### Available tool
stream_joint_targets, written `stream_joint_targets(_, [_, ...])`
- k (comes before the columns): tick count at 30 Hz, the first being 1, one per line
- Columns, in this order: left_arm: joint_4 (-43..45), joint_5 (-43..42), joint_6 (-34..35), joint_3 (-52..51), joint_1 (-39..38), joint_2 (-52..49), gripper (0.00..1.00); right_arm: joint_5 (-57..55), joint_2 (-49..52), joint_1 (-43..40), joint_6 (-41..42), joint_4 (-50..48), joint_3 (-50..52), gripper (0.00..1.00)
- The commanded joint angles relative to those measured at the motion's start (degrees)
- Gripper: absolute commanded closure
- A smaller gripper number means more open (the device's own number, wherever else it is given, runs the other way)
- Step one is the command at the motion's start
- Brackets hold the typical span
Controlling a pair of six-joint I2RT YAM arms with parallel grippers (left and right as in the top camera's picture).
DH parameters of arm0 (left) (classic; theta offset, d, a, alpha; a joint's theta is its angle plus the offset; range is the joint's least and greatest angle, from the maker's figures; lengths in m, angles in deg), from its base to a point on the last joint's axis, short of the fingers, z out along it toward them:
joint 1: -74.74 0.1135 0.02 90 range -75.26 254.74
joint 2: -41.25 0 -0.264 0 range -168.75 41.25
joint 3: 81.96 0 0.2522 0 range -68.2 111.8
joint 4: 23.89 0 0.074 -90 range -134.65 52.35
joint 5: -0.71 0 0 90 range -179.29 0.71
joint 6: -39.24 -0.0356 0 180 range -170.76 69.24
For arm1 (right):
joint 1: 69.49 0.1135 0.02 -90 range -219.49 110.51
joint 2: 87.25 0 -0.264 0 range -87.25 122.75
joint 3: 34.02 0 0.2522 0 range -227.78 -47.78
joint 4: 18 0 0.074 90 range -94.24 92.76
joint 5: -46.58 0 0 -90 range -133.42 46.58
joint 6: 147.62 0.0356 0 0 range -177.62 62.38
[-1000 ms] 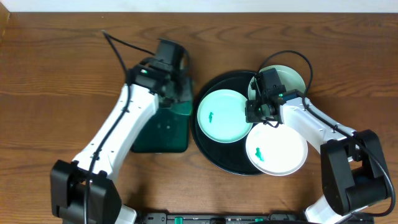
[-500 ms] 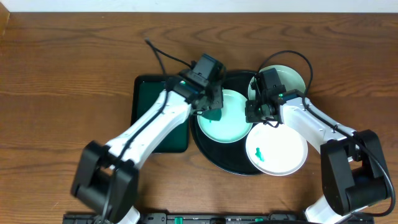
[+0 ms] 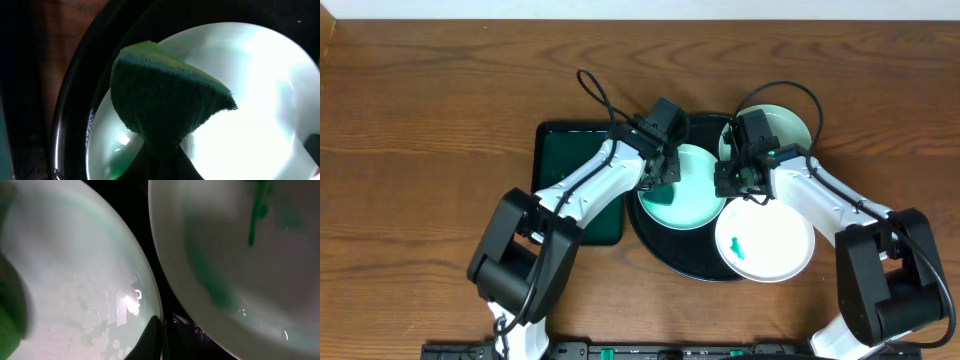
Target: Clean dirty plates on tray and stack at the side
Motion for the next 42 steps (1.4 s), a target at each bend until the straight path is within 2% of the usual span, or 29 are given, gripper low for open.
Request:
stream_joint_targets(1, [0.2,1.9,0.5,-0.2,-0.1,-1.6,0.93,0.2,-1.2,0.6,0.6,0.0,0.1,0.99])
stream_joint_targets(5, [0.2,1.9,0.5,-0.2,-0.1,-2.4,0.93,-1.2,-0.7,0.6,0.6,0.0,0.2,0.99])
stream_joint_targets(10, [0.2,1.9,0.5,-0.2,-0.1,-2.5,0.92,-1.2,0.4,0.6,0.6,-0.3,0.2,0.89])
stream_joint_targets(11, [0.1,1.9,0.5,-0.2,-0.1,-2.5,0.93,-1.2,0.5,0.6,0.6,-0.4,0.2,0.89])
stream_joint_targets(13, [0.1,1.9,-0.3,-0.2,-0.1,-2.5,0.93,-1.2,0.7,0.6,0.6,-0.5,0.2,0.99])
stream_joint_targets(22, [0.1,1.9,-0.8,-0.2,-0.1,-3.0,0.93,-1.2,0.7,0.6,0.0,-0.6,0.2,0.99])
stream_joint_targets(33, [0.1,1.8,-0.8,-0.2,-0.5,-8.4,0.93,-1.2,0.8,0.6,-2.7,-0.7,0.2,0.99])
stream_joint_targets(42, [-0.5,-4.9,-1.5,-0.2,-1.0,-8.8,0.93,-0.7,2.9,0.9,-2.7,-2.1,0.2,0.99])
